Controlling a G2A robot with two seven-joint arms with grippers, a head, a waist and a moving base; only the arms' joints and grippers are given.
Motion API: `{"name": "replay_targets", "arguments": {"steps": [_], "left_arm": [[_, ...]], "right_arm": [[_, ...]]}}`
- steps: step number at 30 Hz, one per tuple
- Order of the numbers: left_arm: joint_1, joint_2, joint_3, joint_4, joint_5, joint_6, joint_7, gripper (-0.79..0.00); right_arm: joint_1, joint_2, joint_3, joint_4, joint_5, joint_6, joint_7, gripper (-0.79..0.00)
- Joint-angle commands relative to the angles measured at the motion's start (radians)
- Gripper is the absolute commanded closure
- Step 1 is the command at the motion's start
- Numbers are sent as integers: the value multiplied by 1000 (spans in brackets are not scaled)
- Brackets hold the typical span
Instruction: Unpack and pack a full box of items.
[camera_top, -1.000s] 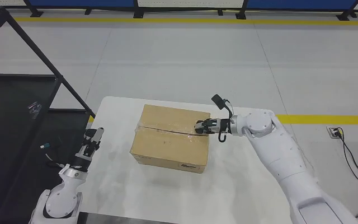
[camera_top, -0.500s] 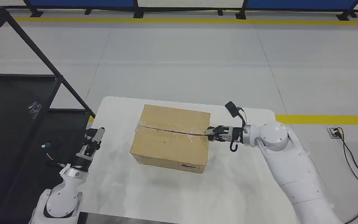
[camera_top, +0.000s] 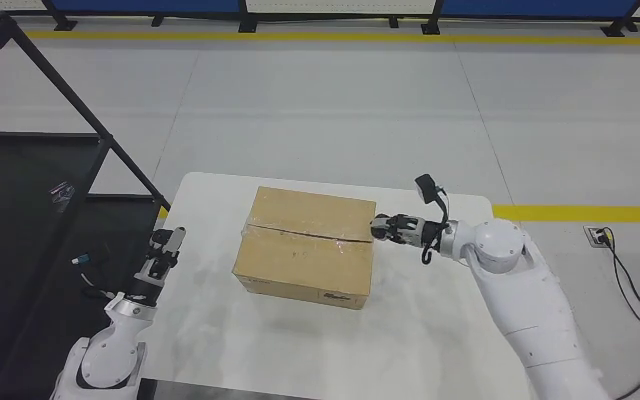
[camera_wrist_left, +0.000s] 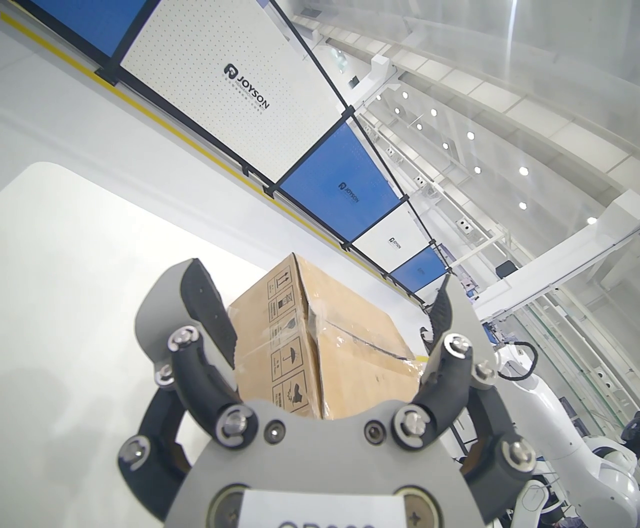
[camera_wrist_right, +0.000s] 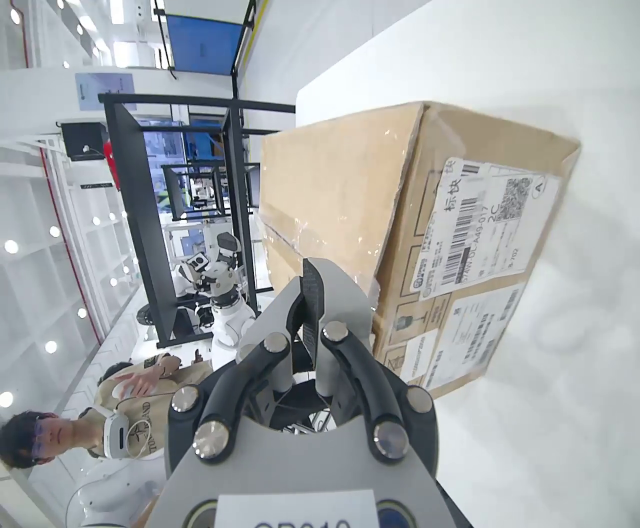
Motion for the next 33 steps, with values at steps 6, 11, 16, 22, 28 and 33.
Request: {"name": "replay_targets", "arguments": {"steps": [6,11,16,22,28,33], "left_arm": [[-4,1,-1,4,-1,0,-2,-785],[-10,3,-2,11,-4,-2,-6,-785],[-18,3,0,17,-8,-4,-9,-785],[-30,5,1,29,-17,-10,-17,-785],[-54,9,-12,34,-10,-25,-20,-785],[-55,10,-15,33,4,-28,-15,-785]], "right_arm": [[36,-7,-51,67,-30,42,0,0],[65,-10,-70,117,-34,37,8,0],[83,-9,-71,152,-18,21,21,0],[75,3,-32,152,30,-62,56,0],[11,34,57,64,16,-128,-23,-785],[5,36,60,52,2,-131,-37,-139]]}}
